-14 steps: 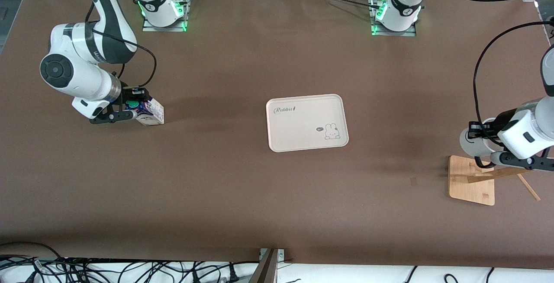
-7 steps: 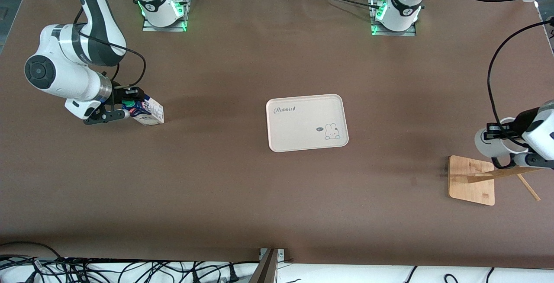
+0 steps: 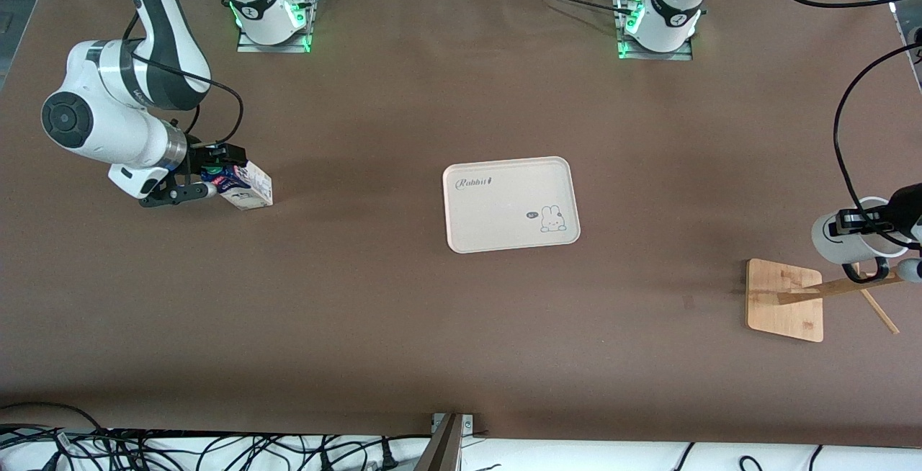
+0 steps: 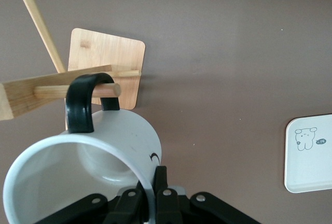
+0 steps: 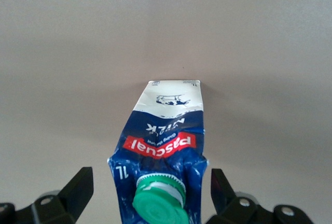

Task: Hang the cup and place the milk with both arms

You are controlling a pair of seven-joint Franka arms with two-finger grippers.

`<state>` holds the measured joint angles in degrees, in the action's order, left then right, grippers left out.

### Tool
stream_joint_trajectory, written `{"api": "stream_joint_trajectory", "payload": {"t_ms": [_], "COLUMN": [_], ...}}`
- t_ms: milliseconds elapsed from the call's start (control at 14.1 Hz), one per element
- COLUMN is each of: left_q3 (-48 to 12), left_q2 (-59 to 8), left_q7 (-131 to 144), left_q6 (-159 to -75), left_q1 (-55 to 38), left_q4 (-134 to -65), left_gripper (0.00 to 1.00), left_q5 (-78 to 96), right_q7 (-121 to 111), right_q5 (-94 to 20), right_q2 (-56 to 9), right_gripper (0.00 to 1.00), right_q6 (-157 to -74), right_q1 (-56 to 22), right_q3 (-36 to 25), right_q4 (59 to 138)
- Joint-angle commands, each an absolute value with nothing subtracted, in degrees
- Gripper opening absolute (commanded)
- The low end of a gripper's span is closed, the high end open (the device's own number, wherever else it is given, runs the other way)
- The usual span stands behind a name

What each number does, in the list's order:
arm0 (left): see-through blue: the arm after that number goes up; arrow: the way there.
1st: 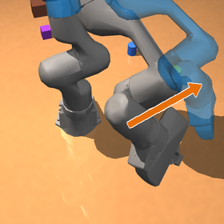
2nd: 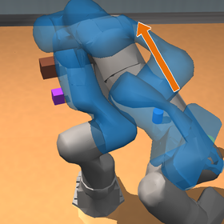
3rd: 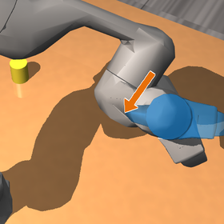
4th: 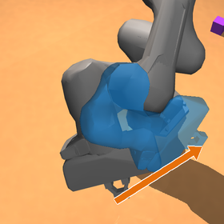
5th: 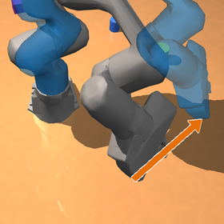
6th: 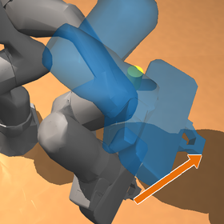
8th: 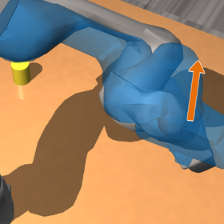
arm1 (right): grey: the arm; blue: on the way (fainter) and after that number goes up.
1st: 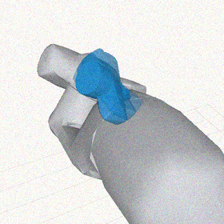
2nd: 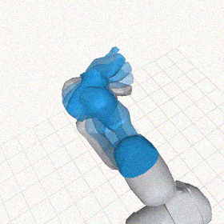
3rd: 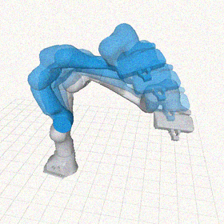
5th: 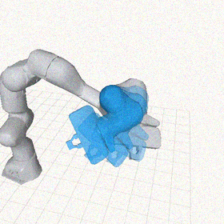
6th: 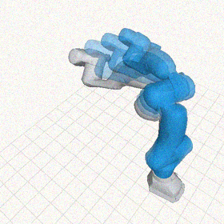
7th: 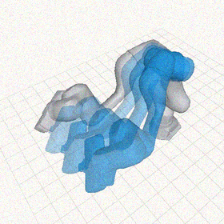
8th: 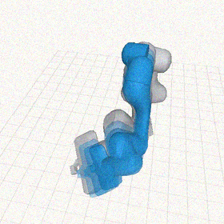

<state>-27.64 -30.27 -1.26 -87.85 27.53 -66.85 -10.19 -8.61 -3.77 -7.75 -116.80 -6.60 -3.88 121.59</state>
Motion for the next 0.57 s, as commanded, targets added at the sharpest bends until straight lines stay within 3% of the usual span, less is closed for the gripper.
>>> {"api": "stream_joint_trajectory", "payload": {"t_ms": [0,71,142,213,498], "left_q3": [-27.86,-27.86,-27.86,-27.86,-28.39], "left_q2": [-31.73,-32.08,-32.08,-31.99,-31.55], "left_q7": [-1.93,-2.02,-1.93,-1.85,-1.76], "left_q6": [-87.36,-87.36,-87.28,-87.10,-87.10], "left_q1": [27.68,28.03,28.39,28.39,27.17], "left_q4": [-64.25,-64.25,-64.34,-64.42,-64.51], "left_gripper": [0.00,0.00,0.10,0.99,1.00], "left_q5": [-8.88,-8.88,-9.14,-9.31,-9.05], "right_q7": [-7.21,-7.12,-7.12,-7.12,-7.12], "right_q5": [-4.66,-4.66,-4.66,-4.66,-4.48], "right_q2": [-5.80,-5.63,-5.36,-5.01,-4.57], "right_gripper": [1.00,1.00,1.00,1.00,1.00], "right_q6": [-117.07,-116.98,-116.46,-115.93,-108.93], "right_q1": [-5.80,-5.80,-5.71,-5.28,-4.22], "right_q3": [-3.16,-3.25,-3.25,-3.25,-3.60], "right_q4": [121.12,120.16,119.36,118.49,112.09]}}
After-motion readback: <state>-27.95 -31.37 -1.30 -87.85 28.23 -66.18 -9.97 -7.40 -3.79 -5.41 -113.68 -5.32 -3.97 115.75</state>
